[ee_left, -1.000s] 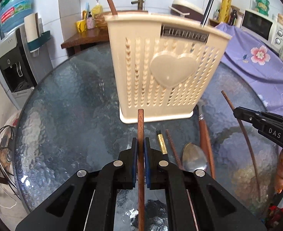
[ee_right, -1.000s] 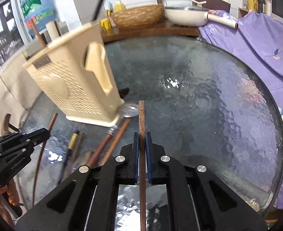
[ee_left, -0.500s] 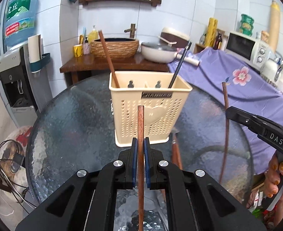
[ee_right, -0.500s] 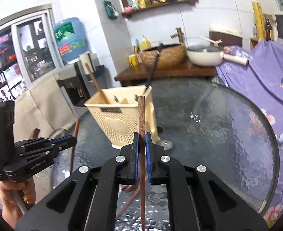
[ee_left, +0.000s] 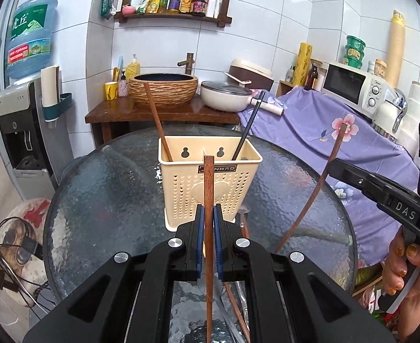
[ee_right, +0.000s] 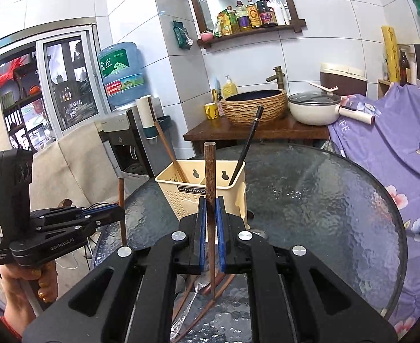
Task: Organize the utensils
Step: 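Lift both chopsticks and carry them over the cream basket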
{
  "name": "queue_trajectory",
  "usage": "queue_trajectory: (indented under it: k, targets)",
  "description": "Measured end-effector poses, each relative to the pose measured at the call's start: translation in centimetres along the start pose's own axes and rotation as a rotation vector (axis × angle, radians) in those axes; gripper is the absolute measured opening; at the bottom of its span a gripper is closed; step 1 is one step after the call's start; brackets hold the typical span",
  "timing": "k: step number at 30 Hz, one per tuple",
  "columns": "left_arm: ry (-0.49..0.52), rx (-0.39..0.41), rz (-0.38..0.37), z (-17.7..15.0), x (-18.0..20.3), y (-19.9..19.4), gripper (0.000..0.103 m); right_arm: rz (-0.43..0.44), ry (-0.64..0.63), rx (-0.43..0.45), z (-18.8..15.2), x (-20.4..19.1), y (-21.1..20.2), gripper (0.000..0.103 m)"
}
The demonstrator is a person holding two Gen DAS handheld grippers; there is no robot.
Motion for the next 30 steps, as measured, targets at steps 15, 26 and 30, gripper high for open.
queue_trajectory:
  k: [15, 26, 30]
  targets:
    - [0.026, 0.041, -0.01, 2.6, 0.8, -1.6, 0.007, 0.028, -0.028, 0.007, 2.8, -0.7, -0.1, 0.007]
    - [0.059, 0.115, -0.026, 8.9, 2.8, -4.0, 0.007, 0.046, -0.052, 0.029, 7.7, -1.4, -0.5, 0.007]
    - [0.067, 0.158, -0.008, 13.1, 3.7, -5.3, 0.007, 0.034, -0.05, 0.06, 12.0, -1.2, -0.7, 0.007]
Point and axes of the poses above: each gripper's, at about its wrist camera, not at the fingertips, and y roughly the way its jaws point, x to its right, z to its top, the point moved 6 cm from there along y, roughly the way its jaws point, and after that the axes turned 6 degrees about -y, right-handed, at the moved point
